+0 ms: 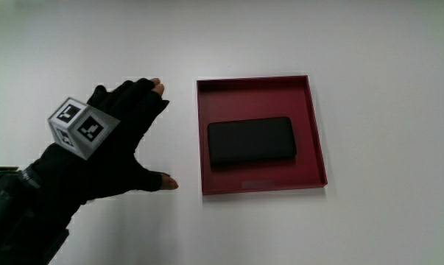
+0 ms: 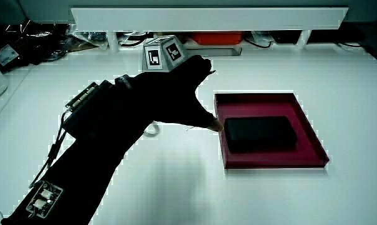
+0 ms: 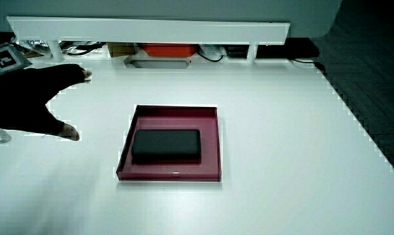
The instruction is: Pick battery from plate
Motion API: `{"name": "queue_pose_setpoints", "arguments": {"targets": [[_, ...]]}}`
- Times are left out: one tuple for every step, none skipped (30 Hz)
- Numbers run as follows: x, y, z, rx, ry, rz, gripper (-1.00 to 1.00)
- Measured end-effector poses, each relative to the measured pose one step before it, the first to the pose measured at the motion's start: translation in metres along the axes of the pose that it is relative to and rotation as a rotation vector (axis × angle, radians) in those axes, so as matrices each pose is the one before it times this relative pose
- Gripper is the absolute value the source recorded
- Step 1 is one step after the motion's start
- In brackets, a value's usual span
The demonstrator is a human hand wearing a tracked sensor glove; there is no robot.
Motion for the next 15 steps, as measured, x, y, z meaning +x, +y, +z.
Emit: {"name": "queue_pose_setpoints", "arguments": {"targets": [[0.00121,0.00296,-0.00126,-0.00290,-0.00010,-0.01985,0.00],[-0.00110,0.00311,-0.00358,0.00847,-0.04874,-0.00563,0.00],[0.00483,0.00224,0.00109,0.00620,0.06724,-0.01155,0.00],[0.00104,0.00308,-0.00168,0.01808,-0.00575,-0.02985,0.00],[-0.00147,0.00279,-0.00421,0.00929,-0.03626,0.00566,0.00],[-0.00095,0.00252,-0.00294,-0.00420,-0.01564,0.00943,0.00],[-0.00289,0.00296,-0.00473,0.01429,-0.03243,-0.00987,0.00],[-0.00488,0.00342,-0.00696,-0.00888,-0.07281,0.01205,0.00],[0.00004,0.00366,-0.00334,0.01004,-0.01954,-0.02877,0.00],[0.00500,0.00377,0.00029,0.00174,0.10393,-0.03718,0.00],[-0.00606,0.00401,-0.00967,-0.02758,-0.13567,0.04208,0.00],[0.00184,0.00333,-0.00263,0.01742,0.02048,-0.00217,0.00],[0.00193,0.00387,-0.00282,-0.00125,-0.00291,-0.00783,0.00],[0.00384,0.00261,-0.00084,-0.00840,0.02855,0.02412,0.00],[-0.00310,0.00399,-0.00567,0.00537,-0.04439,-0.00188,0.00]]}}
